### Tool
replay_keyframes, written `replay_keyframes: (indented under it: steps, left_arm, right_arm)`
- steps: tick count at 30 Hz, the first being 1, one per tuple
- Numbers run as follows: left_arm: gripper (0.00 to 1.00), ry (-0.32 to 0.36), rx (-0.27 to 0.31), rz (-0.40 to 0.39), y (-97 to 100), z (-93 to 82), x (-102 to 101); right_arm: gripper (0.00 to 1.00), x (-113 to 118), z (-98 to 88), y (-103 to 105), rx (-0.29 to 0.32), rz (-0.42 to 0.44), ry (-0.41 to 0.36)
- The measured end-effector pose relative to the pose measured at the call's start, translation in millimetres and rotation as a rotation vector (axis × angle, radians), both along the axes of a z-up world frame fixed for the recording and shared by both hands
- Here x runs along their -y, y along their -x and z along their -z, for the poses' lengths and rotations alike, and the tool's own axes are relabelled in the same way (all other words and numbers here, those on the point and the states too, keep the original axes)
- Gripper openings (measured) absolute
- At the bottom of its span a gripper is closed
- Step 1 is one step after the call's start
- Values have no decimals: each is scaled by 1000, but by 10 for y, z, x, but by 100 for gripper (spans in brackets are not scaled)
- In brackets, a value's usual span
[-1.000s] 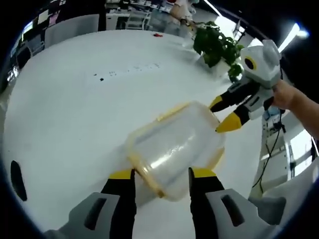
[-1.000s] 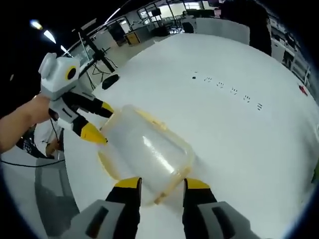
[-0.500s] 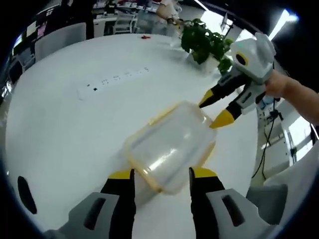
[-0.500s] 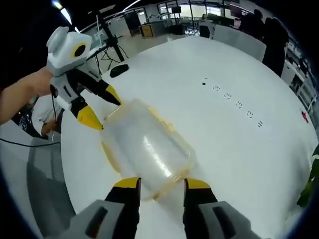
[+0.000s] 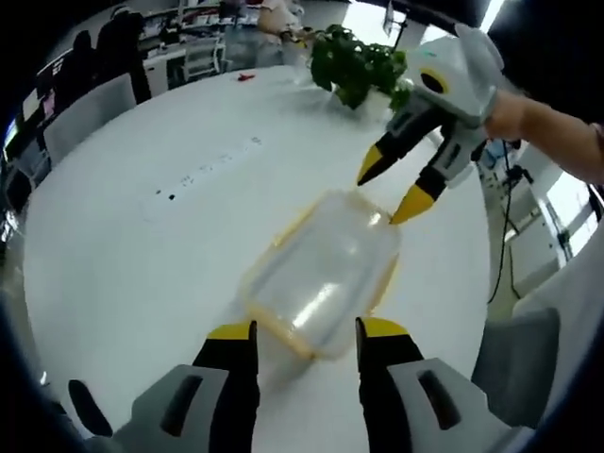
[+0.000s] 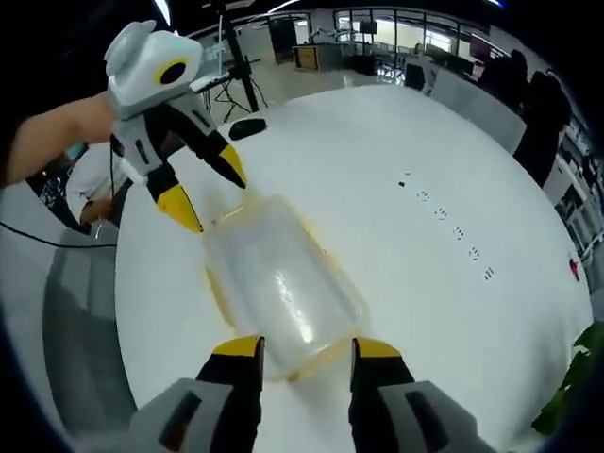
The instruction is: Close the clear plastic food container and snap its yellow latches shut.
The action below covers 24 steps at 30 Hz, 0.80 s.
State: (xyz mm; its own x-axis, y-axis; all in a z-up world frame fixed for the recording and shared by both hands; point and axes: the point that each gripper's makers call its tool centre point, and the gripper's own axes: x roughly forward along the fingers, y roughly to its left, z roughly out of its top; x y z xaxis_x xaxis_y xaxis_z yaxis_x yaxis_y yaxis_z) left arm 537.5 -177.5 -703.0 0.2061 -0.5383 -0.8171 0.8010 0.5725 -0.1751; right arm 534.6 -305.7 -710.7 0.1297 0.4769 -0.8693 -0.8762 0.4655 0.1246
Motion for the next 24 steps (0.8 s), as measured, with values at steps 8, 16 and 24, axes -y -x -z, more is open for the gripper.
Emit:
replay_keyframes:
  steps: [8,16,24]
  left_arm:
    - [37,-25,46,108,9,-36,18]
    - [39,-9,112,225,10,-100,133]
    - [37,-63,173,382,57,-73,189]
  right_arm:
    - [36,-24,-23,7,27,-86,17]
    - [34,-53,-43,-12,42,-143,31]
    - [32,-99,-33,22,74,-254,62]
